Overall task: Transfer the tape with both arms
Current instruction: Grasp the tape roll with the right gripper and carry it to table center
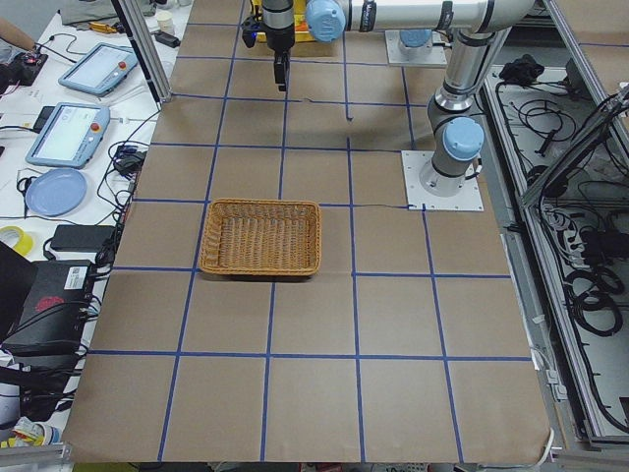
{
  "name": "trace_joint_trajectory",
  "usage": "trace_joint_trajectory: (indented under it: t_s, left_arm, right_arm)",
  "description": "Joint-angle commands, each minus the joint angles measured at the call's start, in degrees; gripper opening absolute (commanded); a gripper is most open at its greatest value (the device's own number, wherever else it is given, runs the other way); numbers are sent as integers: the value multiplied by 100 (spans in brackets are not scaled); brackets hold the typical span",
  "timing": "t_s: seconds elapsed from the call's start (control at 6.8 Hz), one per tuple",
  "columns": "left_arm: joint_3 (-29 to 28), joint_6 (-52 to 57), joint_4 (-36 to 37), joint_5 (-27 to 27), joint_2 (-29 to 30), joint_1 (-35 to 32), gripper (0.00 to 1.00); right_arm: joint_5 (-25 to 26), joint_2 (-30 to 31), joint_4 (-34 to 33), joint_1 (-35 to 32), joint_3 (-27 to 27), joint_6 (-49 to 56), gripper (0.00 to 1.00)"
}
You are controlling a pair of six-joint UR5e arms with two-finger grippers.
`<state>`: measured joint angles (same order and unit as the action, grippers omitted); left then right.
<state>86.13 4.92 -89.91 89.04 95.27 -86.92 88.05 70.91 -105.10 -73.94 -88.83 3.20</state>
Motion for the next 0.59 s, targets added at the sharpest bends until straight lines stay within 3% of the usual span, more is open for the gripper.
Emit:
trace_joint_trajectory:
  t_s: [0.0,0.44]
  left_arm:
    - [0,-9,0,-9,9,9,100]
    - [0,0,9,0,9,26,100]
  right_arm:
    - [-331,64,17,-1317,112,-1988,0]
    - [-341,-445,-730,-3235,94,-4734,0]
